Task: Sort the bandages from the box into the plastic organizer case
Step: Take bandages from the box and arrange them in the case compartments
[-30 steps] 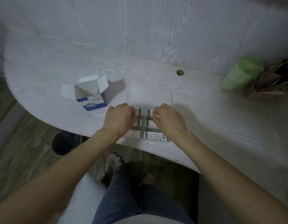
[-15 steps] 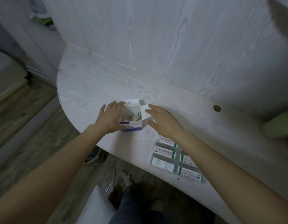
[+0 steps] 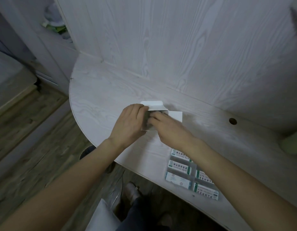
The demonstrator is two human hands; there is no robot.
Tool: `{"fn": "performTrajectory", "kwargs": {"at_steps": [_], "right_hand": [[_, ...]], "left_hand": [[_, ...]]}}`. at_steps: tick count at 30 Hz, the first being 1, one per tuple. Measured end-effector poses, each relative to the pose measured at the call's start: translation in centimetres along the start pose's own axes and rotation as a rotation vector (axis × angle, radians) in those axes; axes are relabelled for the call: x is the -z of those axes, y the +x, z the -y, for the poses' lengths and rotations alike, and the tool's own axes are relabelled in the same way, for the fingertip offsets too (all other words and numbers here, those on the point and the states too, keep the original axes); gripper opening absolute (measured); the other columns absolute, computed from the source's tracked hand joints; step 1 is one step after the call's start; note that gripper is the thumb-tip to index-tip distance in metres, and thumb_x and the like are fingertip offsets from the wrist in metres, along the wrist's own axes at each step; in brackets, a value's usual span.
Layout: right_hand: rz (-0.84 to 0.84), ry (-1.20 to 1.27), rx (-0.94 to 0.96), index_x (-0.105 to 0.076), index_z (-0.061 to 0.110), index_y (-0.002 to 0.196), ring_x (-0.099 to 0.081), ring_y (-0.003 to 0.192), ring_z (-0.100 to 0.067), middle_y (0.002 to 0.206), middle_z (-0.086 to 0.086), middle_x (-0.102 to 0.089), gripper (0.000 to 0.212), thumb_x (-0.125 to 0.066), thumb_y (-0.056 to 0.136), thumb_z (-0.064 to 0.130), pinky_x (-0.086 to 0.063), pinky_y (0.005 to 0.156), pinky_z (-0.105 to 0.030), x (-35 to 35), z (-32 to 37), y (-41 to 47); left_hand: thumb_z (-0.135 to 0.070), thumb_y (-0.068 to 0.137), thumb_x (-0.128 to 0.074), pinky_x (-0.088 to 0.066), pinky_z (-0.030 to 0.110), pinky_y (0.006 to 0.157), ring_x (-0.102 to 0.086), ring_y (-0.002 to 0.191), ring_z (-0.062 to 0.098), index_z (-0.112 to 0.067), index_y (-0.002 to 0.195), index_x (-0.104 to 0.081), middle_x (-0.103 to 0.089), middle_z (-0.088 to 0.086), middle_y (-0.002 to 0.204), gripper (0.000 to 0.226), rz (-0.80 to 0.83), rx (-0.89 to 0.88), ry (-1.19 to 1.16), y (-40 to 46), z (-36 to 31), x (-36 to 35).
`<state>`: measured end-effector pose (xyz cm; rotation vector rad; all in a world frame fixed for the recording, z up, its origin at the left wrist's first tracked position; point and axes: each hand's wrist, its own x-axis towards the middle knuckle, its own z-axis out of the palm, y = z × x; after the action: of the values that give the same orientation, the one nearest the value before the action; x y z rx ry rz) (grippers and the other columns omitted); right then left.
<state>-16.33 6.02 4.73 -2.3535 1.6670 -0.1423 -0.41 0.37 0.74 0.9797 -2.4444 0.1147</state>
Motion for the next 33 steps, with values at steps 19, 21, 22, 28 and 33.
{"fn": "performTrajectory", "kwargs": {"at_steps": [19, 21, 22, 28, 33], "right_hand": [[-0.169, 0.396, -0.155, -0.066, 0.012, 0.104, -0.056, 0.09, -0.016, 0.101, -0.004, -0.06, 0.018, -0.064, 0.086, 0.01, -0.042, 0.08, -0.024, 1.6, -0.1, -1.2], [-0.294, 0.616, -0.24, -0.071, 0.012, 0.089, -0.057, 0.08, -0.012, 0.092, -0.004, -0.063, 0.008, -0.071, 0.082, 0.016, -0.044, 0.076, -0.02, 1.5, -0.4, -2.4], [-0.341, 0.665, -0.284, -0.071, 0.012, 0.086, -0.057, 0.078, -0.007, 0.09, -0.004, -0.064, 0.004, -0.071, 0.083, 0.014, -0.043, 0.072, -0.015, 1.3, -0.6, -2.9], [-0.354, 0.693, -0.413, -0.071, 0.005, 0.094, -0.054, 0.076, 0.007, 0.091, -0.002, -0.064, 0.021, -0.062, 0.082, -0.01, -0.036, 0.067, 0.0, -0.1, -1.4, -4.3], [-0.36, 0.731, -0.479, -0.068, 0.009, 0.095, -0.052, 0.076, 0.004, 0.094, -0.006, -0.061, 0.027, -0.061, 0.08, -0.012, -0.036, 0.067, 0.0, -0.9, -2.0, -4.6]], "left_hand": [[-0.03, 0.049, -0.088, -0.047, 0.034, 0.074, -0.059, 0.084, 0.03, -0.003, 0.11, -0.059, -0.06, 0.011, 0.099, 0.072, 0.216, 0.061, 0.003, 1.2, -0.9, 3.3], [-0.029, 0.05, -0.088, -0.046, 0.035, 0.076, -0.058, 0.088, 0.031, -0.003, 0.114, -0.058, -0.059, 0.011, 0.102, 0.075, 0.25, 0.075, -0.01, 0.7, -1.1, 3.0], [-0.029, 0.052, -0.088, -0.045, 0.036, 0.078, -0.057, 0.091, 0.031, -0.003, 0.117, -0.057, -0.059, 0.012, 0.105, 0.076, 0.265, 0.085, -0.021, 0.5, -1.2, 2.8], [-0.03, 0.061, -0.084, -0.04, 0.033, 0.087, -0.053, 0.102, 0.03, -0.005, 0.125, -0.053, -0.055, 0.01, 0.114, 0.076, 0.322, 0.151, -0.086, -0.3, -2.0, 1.8], [-0.034, 0.068, -0.079, -0.033, 0.027, 0.091, -0.047, 0.109, 0.024, -0.011, 0.132, -0.046, -0.05, 0.005, 0.122, 0.075, 0.384, 0.19, -0.142, -0.8, -2.2, 1.5]]}}
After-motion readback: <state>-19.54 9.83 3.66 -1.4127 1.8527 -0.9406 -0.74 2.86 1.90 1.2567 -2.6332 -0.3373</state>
